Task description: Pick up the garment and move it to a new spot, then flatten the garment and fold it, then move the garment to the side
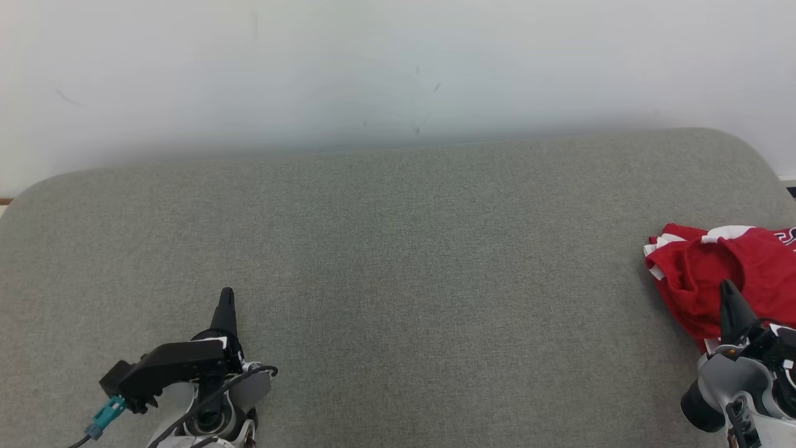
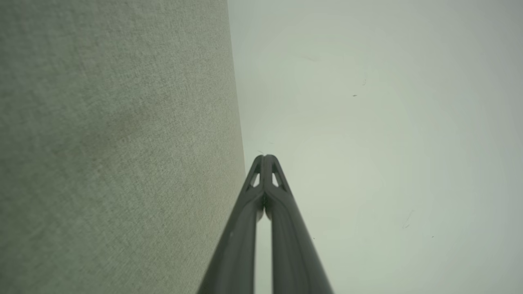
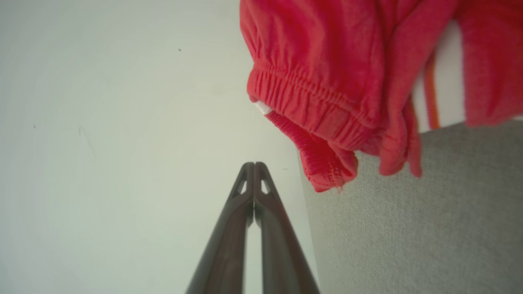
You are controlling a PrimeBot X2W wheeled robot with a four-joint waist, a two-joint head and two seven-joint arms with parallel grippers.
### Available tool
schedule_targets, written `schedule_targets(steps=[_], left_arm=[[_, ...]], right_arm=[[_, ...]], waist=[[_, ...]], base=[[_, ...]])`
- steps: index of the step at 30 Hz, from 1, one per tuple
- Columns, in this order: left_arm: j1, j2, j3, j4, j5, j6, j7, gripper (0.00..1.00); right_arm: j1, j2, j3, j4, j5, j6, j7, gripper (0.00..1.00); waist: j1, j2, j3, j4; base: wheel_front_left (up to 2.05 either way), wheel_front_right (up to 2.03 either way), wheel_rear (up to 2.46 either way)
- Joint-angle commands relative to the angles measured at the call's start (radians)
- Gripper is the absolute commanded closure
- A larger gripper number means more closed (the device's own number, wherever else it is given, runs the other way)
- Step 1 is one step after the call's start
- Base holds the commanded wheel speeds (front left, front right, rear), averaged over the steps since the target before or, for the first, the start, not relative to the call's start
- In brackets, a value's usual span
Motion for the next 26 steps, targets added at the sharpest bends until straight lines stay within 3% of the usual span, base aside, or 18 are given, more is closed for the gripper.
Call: schedule_targets(steps=[1,26], left_arm=[[-0.007,0.000,0.000,0.005,-0.007,-0.003,0.005,1.00],[-0.007,0.001,0.000,0.004,-0.008,-0.003,0.005,1.00]], right_arm=[[-0.006,-0.004,0.001,0.002,0.007,0.000,0.001,1.00],[-0.006,-0.004,0.001,0.002,0.007,0.000,0.001,1.00]], waist=[[0.0001,-0.0001,0.000,0.000],[0.0001,-0.0001,0.000,0.000]], base=[[0.00,0.00,0.00],[0.00,0.00,0.00]])
